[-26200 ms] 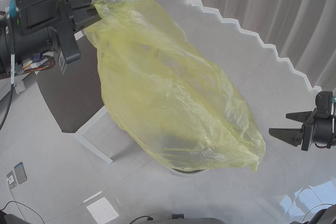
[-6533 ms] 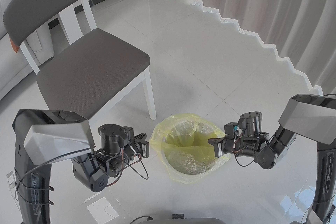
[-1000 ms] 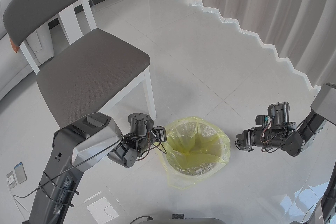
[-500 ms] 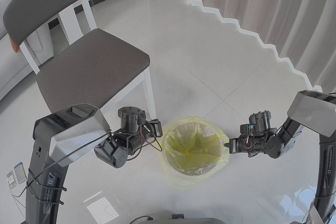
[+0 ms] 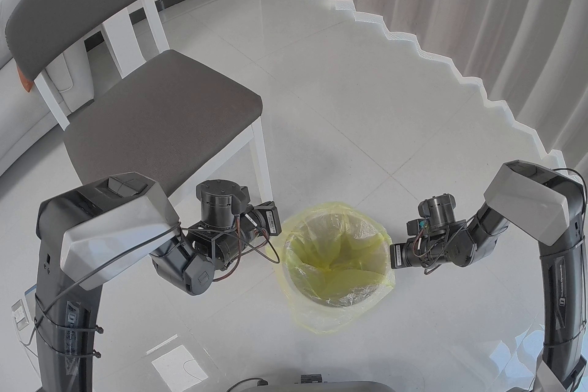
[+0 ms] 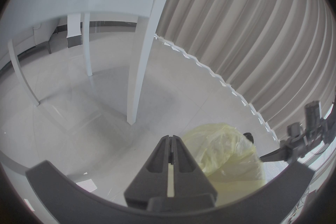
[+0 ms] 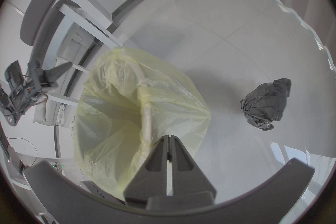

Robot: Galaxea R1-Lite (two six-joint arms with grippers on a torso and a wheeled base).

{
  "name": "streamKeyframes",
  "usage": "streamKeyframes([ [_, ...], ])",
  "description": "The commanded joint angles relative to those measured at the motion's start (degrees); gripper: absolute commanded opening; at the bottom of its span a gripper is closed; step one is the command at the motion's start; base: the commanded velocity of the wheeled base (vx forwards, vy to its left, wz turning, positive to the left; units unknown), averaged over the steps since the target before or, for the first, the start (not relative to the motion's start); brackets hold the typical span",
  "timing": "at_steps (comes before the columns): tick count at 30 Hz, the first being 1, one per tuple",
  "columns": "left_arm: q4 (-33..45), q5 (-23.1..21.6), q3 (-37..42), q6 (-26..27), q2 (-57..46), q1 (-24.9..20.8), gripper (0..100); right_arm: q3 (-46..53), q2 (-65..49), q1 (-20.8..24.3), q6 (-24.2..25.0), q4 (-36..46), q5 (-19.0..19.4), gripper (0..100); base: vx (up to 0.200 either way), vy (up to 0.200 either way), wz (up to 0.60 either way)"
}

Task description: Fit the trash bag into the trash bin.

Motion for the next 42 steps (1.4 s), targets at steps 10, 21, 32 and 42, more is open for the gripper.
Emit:
streamKeyframes([
  [10,-8.12,-0.13,3.66,0.25,1.56,-1.13,0,16.89,-14.44,-3.47,-2.62,-9.33,0.01,100,0.000,0.000,0.00],
  [21,-10.06,1.01,5.51,0.16,0.41,-1.83,100,23.13,-21.99,-9.00,-3.68,-9.33,0.01,100,0.000,0.000,0.00],
  [32,-12.87,0.92,14.29,0.16,-10.05,-2.53,100,17.07,-10.74,-15.33,-10.18,-9.24,-0.08,100,0.000,0.000,0.00],
  [42,-18.93,1.01,21.77,0.25,-14.00,-2.53,100,-2.62,2.79,-18.14,-15.19,-0.01,-0.96,100,0.000,0.000,0.00],
])
